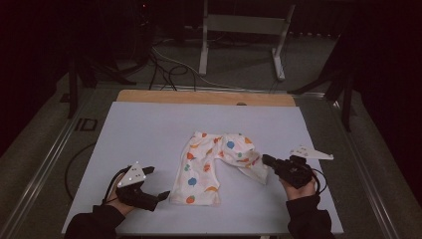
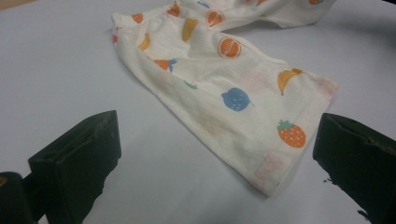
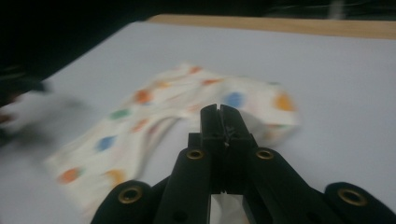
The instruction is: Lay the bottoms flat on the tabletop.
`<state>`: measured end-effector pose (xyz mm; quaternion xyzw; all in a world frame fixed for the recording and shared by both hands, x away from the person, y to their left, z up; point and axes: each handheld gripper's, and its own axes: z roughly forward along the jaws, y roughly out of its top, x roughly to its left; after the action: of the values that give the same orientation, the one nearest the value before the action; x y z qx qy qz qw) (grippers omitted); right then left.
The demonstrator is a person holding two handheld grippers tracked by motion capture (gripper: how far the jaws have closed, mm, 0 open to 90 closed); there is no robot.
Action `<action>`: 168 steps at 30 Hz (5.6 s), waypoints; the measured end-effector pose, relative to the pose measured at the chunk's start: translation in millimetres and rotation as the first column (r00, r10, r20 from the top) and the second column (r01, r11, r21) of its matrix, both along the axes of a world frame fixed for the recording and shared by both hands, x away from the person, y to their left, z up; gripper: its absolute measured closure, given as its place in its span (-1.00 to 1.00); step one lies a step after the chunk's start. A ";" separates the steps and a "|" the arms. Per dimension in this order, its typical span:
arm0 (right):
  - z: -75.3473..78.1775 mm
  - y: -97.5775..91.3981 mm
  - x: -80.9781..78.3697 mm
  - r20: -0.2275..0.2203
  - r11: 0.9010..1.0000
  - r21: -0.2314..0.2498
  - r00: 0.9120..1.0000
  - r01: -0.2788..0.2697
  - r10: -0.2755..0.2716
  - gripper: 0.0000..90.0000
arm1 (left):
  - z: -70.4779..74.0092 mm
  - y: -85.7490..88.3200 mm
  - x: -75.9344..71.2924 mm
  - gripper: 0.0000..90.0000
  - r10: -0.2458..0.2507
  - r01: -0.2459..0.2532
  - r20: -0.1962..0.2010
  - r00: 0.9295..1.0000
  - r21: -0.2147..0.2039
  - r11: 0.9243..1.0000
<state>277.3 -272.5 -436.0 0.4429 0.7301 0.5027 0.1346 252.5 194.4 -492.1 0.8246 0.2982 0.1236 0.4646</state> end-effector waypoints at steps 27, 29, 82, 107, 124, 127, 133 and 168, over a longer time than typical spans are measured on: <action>-45.8 -27.8 28.3 -0.014 0.964 -0.162 0.976 0.211 -0.216 -0.21 | -0.3 0.4 0.1 -0.96 0.002 -0.002 0.001 1.000 -0.003 1.000; -44.7 -24.2 27.4 -0.001 0.973 -0.161 0.985 0.167 -0.170 -0.46 | -0.3 0.5 0.0 -0.96 0.001 -0.001 0.002 1.000 -0.001 1.000; -53.9 26.8 -2.0 -0.129 0.907 -0.220 0.932 -0.359 0.338 0.97 | 2.1 2.3 -0.5 -0.96 0.002 -0.002 0.011 1.000 -0.003 1.000; -43.6 48.0 -17.3 -0.144 0.899 -0.193 0.918 -0.392 0.370 0.49 | 2.4 2.6 -0.9 -0.96 0.000 0.001 0.010 1.000 -0.006 1.000; -66.9 6.4 -12.8 -0.167 0.911 -0.343 0.969 -0.229 0.181 0.83 | 2.6 2.7 -0.5 -0.96 -0.002 0.002 0.008 1.000 -0.011 1.000; -70.4 5.6 -11.2 -0.190 0.904 -0.371 0.970 -0.211 0.149 0.88 | 2.4 2.6 -0.4 -0.96 -0.006 0.006 0.009 1.000 -0.008 1.000; -72.4 -0.4 -7.9 -0.210 0.910 -0.389 0.975 -0.146 0.067 0.90 | 2.4 2.7 -0.3 -0.97 -0.006 0.006 0.008 1.000 -0.010 1.000; -32.0 26.1 9.6 -0.063 0.946 -0.275 0.985 -0.173 0.162 -0.69 | 21.0 -27.5 38.9 -0.99 -0.065 0.066 -0.028 0.997 0.007 0.998</action>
<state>287.0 -246.4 -468.0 0.3658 0.8312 0.3952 0.1380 291.4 166.8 -471.1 0.8374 0.2769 0.0982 0.4610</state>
